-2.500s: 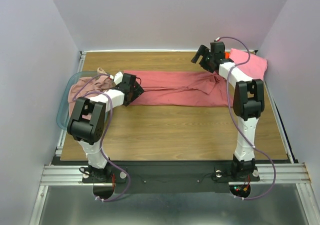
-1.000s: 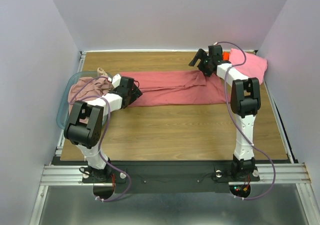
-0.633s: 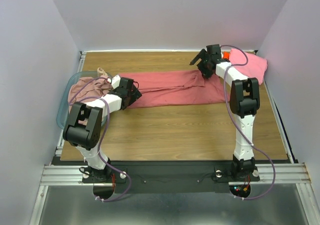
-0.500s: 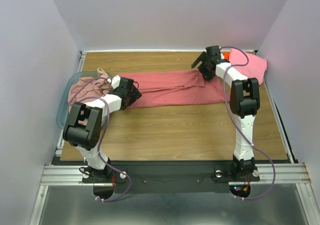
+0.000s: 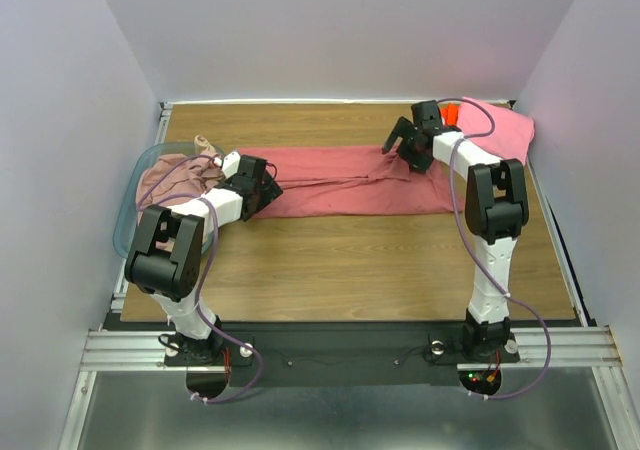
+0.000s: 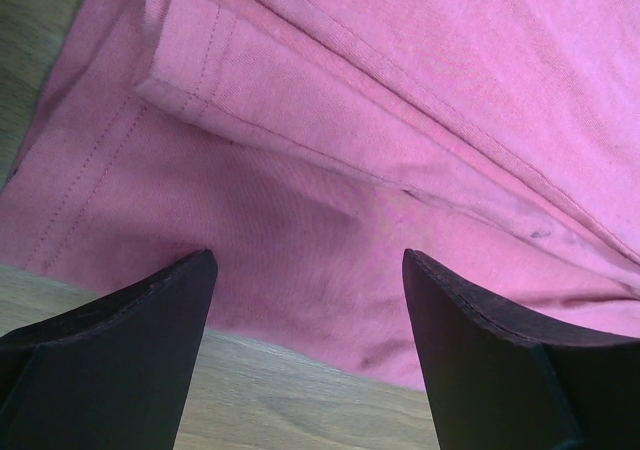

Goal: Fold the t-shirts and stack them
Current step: Fold the tshirt

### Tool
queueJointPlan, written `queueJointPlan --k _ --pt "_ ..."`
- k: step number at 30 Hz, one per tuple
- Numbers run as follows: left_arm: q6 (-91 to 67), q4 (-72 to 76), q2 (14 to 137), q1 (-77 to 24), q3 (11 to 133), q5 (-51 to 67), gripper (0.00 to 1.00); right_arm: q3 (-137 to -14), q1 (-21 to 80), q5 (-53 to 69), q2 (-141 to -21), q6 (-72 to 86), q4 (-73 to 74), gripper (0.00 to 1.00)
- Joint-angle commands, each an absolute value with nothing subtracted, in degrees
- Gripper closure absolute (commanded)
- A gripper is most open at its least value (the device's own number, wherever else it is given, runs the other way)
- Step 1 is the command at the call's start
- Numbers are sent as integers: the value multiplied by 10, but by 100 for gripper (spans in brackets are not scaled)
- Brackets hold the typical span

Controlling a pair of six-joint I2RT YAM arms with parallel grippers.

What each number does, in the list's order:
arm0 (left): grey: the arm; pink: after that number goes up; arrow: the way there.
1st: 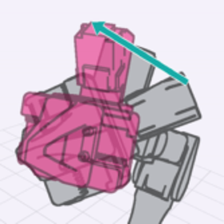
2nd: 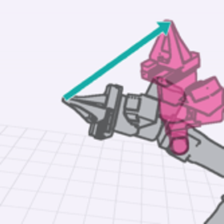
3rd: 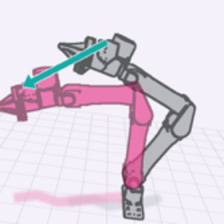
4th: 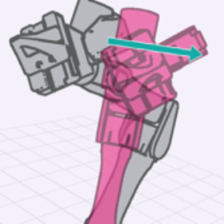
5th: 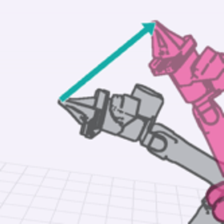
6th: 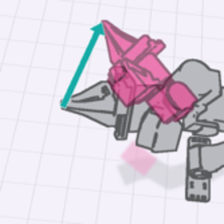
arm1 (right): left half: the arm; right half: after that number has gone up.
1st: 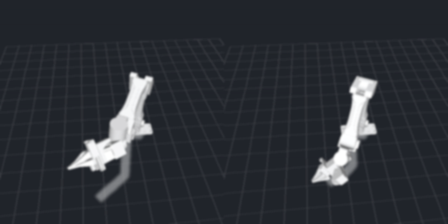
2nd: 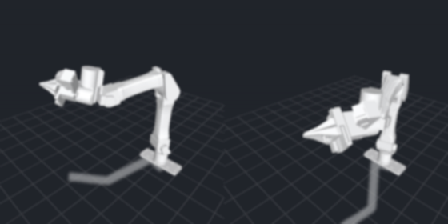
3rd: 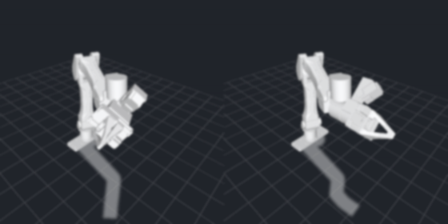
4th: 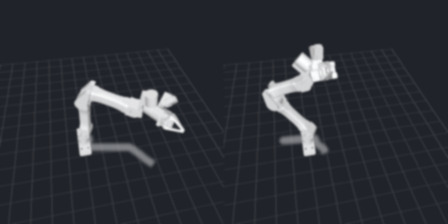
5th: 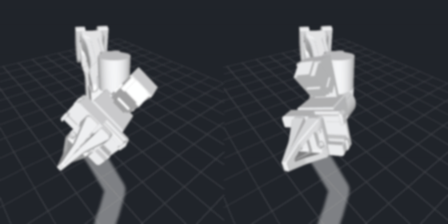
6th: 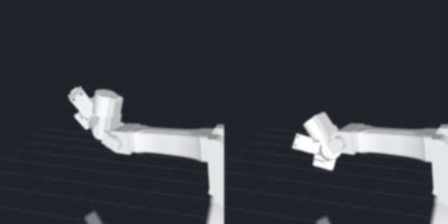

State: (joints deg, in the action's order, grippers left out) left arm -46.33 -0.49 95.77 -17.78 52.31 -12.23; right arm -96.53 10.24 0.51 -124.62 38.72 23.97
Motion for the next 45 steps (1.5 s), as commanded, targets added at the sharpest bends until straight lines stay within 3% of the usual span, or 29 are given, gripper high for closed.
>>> queueJointPlan --k 1,9,19,26,33,37,45 --pt "-455 -40 942 -173 512 -131 12 -955 119 55 -1209 359 257 0" --pt "-458 -38 944 -173 512 -130 12 -972 145 68 -1198 356 257 0" --pt "-452 -38 933 -173 504 -127 12 -1164 151 55 -1329 337 256 0" --pt "-445 -40 919 -173 501 -132 12 -1172 150 5 -1301 342 256 0" --pt "-446 -37 919 -173 500 -126 12 -1172 149 -37 -1248 244 252 0" --pt "-444 -36 913 -173 497 -131 12 -1102 149 -27 -1201 230 251 0" --pt "-441 -33 914 -173 498 -121 12 -845 149 -62 -1050 255 238 0"
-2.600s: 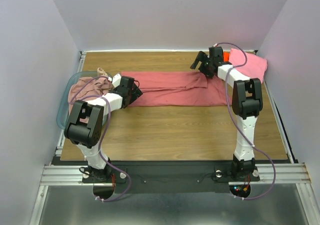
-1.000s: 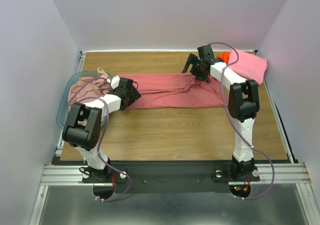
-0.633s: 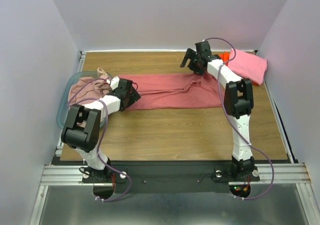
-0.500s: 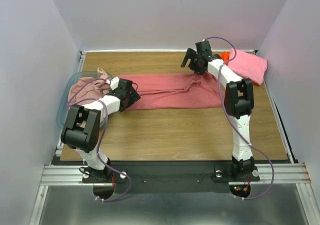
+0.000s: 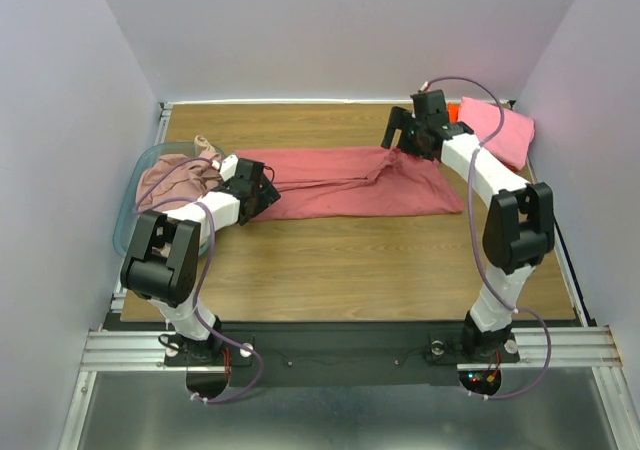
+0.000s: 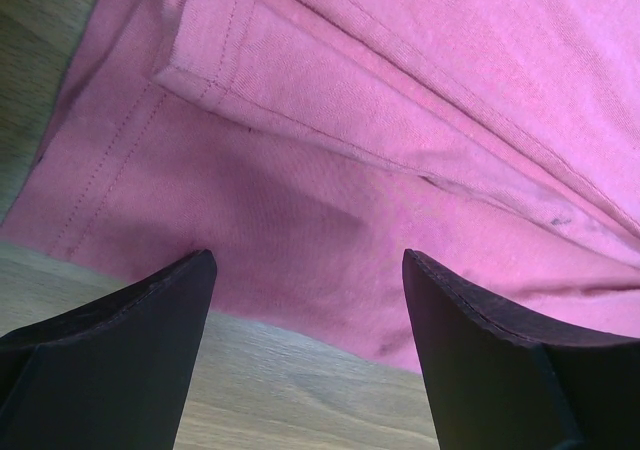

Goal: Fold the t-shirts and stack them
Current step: Fold the tshirt

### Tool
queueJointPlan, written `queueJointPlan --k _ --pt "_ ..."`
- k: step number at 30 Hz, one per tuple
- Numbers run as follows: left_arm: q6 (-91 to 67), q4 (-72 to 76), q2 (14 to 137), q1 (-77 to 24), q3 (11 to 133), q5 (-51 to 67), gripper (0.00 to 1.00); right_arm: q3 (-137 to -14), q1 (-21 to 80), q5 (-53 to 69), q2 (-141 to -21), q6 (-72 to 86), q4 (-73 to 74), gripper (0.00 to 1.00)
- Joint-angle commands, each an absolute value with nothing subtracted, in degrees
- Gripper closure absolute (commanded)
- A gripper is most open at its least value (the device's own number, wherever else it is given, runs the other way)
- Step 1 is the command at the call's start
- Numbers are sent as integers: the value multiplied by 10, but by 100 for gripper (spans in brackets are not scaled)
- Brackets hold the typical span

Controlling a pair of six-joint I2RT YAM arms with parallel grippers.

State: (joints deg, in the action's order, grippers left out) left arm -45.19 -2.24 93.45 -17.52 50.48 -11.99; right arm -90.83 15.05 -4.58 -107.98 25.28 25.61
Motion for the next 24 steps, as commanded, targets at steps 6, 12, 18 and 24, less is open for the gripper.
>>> queueJointPlan --k 6,12,18,24 --pt "-443 -32 908 -173 492 -121 12 -823 152 17 -1076 277 200 0" --pt "-446 -29 903 -173 490 -120 12 -933 167 45 -1168 279 188 0" --pt "-448 -28 902 -173 485 -119 12 -1098 174 39 -1285 294 189 0" --pt "-446 -28 892 -173 481 -120 12 -1170 173 36 -1309 283 191 0"
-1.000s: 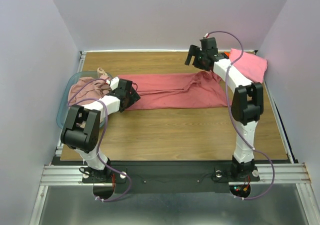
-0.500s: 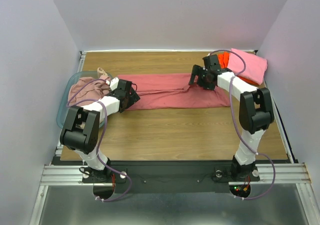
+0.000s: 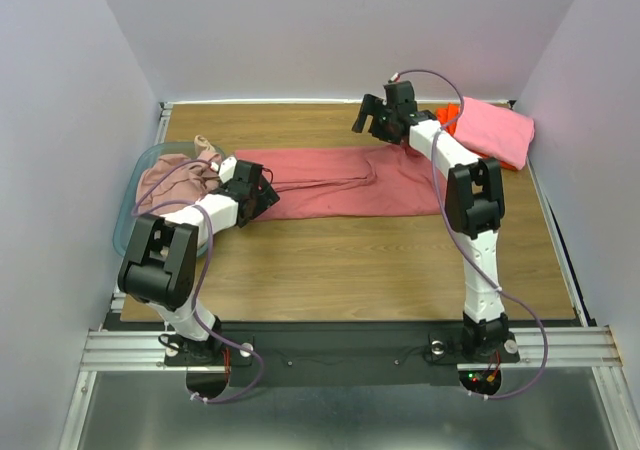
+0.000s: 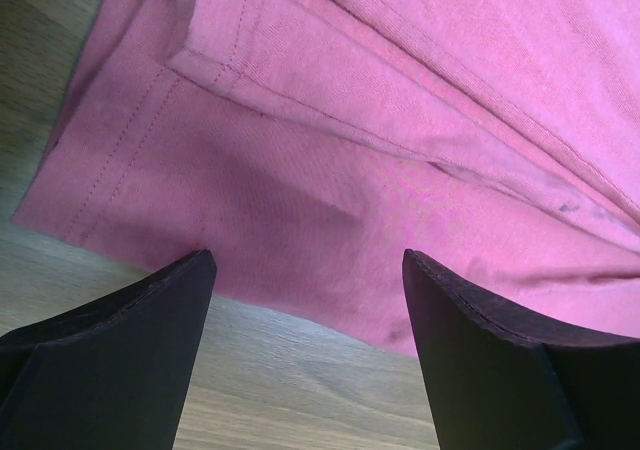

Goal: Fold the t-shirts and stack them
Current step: Fold the tshirt

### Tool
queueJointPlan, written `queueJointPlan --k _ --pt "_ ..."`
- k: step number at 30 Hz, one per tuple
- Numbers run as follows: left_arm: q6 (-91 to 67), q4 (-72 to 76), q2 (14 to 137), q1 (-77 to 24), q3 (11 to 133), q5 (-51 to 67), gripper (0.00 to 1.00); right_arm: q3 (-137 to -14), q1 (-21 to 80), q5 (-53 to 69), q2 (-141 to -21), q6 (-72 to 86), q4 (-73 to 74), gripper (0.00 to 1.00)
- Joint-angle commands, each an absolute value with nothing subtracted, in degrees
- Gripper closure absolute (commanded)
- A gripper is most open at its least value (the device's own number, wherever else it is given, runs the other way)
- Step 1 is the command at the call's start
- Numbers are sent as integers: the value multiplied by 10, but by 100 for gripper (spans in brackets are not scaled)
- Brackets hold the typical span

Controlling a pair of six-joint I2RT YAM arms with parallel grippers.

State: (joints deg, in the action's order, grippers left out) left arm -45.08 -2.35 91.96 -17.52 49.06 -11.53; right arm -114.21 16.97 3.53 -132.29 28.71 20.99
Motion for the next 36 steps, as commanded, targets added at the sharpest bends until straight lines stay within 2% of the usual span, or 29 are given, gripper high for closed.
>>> queueJointPlan --k 1,6,11,14,21,23,25,30,36 --pt "-446 -30 888 -173 481 -119 12 -1156 174 32 -1301 280 191 0" --pt "-444 -33 872 -173 476 -120 12 -1070 173 -40 -1217 259 191 0" --pt "-439 -35 864 -173 478 -125 12 -919 169 -83 -1114 243 194 0" --pt "-435 -37 865 -173 481 -125 12 -870 162 -103 -1114 244 194 0" --pt "-432 -45 858 -173 484 -134 12 -991 111 -75 -1226 251 207 0" --pt "-430 -45 857 -173 486 -138 12 -1064 89 -53 -1261 245 211 0" --pt "-425 -53 861 -173 491 -145 12 -1119 72 18 -1316 249 227 0" --pt "-425 -56 859 -173 494 -134 12 -1307 61 13 -1398 200 227 0" --pt "-418 -48 828 -173 491 -118 12 -1255 62 54 -1318 187 225 0"
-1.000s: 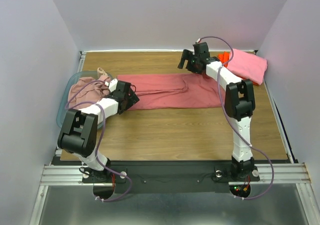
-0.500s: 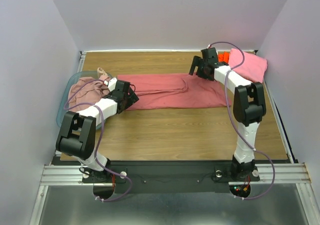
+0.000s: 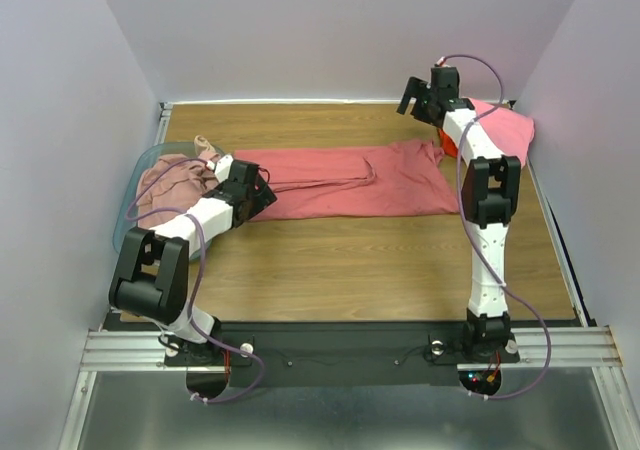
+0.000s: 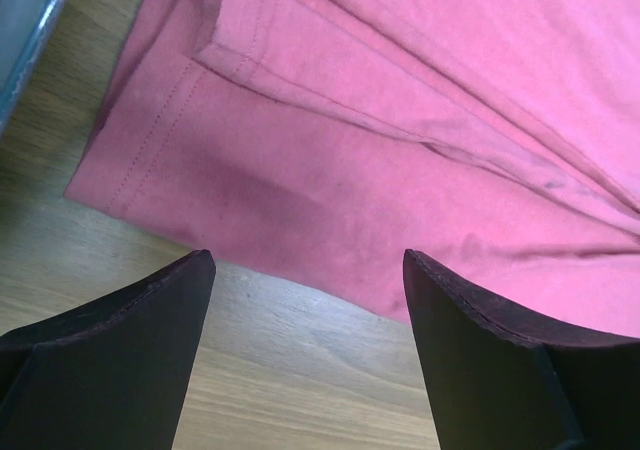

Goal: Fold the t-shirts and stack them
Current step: Fold the tshirt

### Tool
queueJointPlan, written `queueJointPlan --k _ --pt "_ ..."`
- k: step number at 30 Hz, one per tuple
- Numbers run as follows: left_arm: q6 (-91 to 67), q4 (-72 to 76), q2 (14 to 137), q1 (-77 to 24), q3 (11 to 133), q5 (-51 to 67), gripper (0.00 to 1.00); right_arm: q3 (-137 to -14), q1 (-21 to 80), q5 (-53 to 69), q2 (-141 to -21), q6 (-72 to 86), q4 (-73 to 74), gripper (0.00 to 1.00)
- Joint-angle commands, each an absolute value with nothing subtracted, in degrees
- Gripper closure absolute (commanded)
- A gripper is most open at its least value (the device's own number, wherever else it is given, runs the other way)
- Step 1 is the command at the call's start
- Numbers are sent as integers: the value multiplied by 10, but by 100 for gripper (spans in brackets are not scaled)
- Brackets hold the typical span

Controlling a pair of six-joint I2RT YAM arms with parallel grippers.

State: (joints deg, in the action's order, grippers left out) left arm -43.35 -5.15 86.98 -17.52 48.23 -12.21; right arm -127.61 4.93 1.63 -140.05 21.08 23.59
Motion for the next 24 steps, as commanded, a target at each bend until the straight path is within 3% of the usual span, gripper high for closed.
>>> queueJointPlan --k 1,9,15,24 --pt "-403 -48 821 -174 507 -103 12 -1211 63 58 -1302 187 225 0" --pt "-365 -63 804 -196 587 -92 11 -887 69 37 -1071 264 216 0" --pt "-353 -59 901 -199 644 -52 12 -707 81 46 -1016 303 182 0" --pt "-369 -46 1010 -208 644 -35 12 -678 83 56 -1079 280 164 0"
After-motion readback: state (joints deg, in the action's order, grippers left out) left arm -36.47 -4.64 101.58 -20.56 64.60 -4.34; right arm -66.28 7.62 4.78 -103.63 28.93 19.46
